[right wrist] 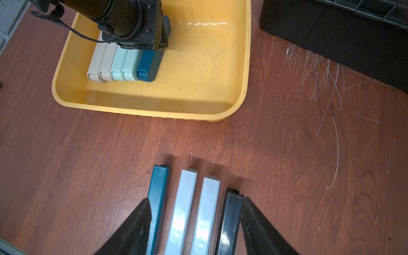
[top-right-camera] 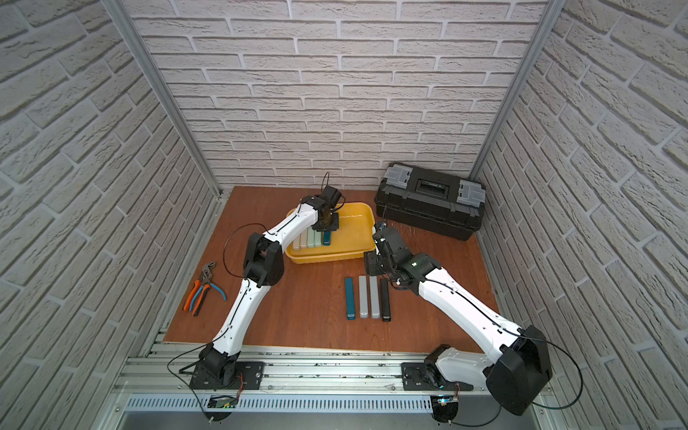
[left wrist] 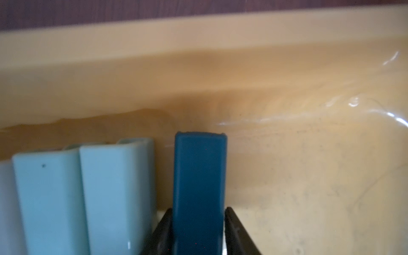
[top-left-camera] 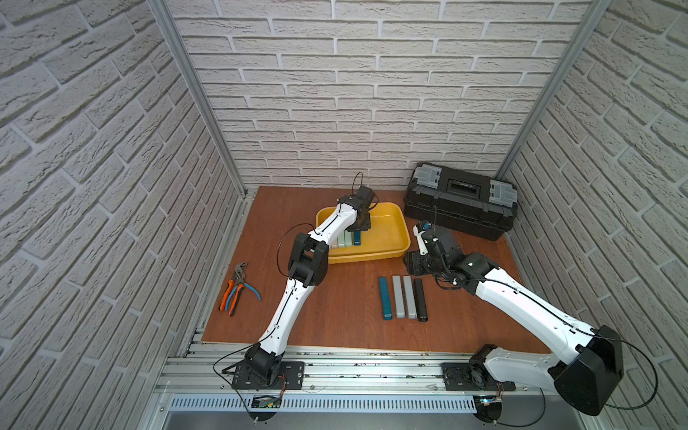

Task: Put the pruning pliers into the storage box
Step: Place the pruning pliers in the storage box.

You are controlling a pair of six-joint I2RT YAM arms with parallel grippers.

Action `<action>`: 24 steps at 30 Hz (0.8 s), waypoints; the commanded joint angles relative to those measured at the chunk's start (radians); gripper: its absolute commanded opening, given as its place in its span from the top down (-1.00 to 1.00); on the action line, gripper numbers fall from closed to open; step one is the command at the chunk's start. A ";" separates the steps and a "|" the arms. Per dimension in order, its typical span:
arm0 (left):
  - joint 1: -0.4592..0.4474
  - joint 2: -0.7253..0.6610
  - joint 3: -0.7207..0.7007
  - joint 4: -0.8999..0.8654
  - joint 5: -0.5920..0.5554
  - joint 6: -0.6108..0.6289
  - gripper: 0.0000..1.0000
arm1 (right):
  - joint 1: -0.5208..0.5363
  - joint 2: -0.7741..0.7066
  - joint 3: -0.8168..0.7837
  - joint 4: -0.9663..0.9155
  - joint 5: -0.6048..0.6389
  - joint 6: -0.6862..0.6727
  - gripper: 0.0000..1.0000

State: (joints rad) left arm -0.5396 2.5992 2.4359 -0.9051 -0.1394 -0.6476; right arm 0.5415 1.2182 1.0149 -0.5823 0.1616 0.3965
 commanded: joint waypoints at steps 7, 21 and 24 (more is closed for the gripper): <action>0.003 -0.082 0.055 -0.003 0.015 -0.006 0.14 | 0.006 -0.043 0.008 -0.016 0.027 -0.001 -0.32; -0.068 -0.375 -0.087 -0.083 -0.010 0.054 0.01 | 0.006 -0.037 0.099 -0.039 0.015 -0.066 -0.31; -0.097 -0.493 -0.247 -0.044 -0.017 0.052 -0.01 | 0.007 -0.008 0.147 -0.053 0.018 -0.092 -0.31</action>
State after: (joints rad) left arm -0.6067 2.1952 2.2963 -0.9527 -0.1387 -0.6163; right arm 0.5415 1.1969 1.1110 -0.6418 0.1753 0.3439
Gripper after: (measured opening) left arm 0.504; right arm 0.656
